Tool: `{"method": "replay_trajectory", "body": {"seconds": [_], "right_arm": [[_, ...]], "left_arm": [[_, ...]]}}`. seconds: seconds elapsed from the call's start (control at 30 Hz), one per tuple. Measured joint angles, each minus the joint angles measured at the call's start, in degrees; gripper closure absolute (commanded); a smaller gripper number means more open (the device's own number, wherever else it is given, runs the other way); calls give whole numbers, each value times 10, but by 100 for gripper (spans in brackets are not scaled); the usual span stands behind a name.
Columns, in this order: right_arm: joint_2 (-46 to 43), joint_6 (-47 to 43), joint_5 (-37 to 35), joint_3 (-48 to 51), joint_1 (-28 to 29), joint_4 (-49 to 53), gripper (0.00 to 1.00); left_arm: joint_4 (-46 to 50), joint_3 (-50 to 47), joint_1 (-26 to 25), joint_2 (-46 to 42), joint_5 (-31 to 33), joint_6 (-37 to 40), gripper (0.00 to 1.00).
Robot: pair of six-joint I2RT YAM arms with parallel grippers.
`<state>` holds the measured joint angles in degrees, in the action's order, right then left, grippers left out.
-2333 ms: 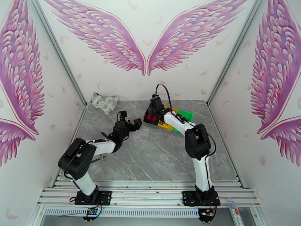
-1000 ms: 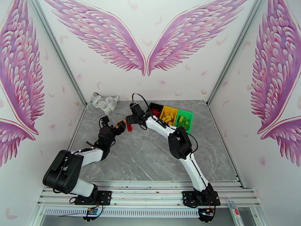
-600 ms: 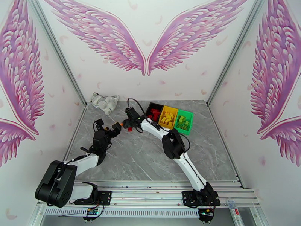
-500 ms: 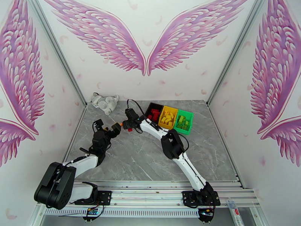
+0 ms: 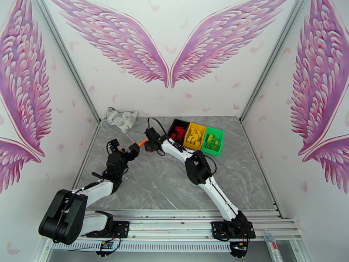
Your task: Sort the legos into containers by color
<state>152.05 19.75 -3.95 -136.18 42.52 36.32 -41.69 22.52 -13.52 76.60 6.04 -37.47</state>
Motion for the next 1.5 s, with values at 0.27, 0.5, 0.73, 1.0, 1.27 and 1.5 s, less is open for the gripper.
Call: {"method": "replay_trajectory", "body": {"seconds": [0.27, 0.5, 0.73, 1.0, 1.27, 1.5], "right_arm": [[-38, 0, 1, 75, 0, -46, 71], [-142, 0, 7, 244, 0, -98, 73], [-273, 4, 1, 365, -25, -151, 74], [-326, 37, -10, 396, -114, -198, 74], [-281, 77, -10, 333, -156, -194, 61], [-240, 100, -7, 290, -169, -184, 39]], "left_arm": [[-2, 1, 0, 31, -9, 0, 1], [-3, 26, -14, 61, -20, 0, 1], [-6, 75, -60, 99, -22, 9, 1], [-6, 144, -116, 153, -17, 30, 1], [-5, 186, -143, 186, -15, 47, 1], [-5, 192, -143, 190, -13, 50, 1]]}}
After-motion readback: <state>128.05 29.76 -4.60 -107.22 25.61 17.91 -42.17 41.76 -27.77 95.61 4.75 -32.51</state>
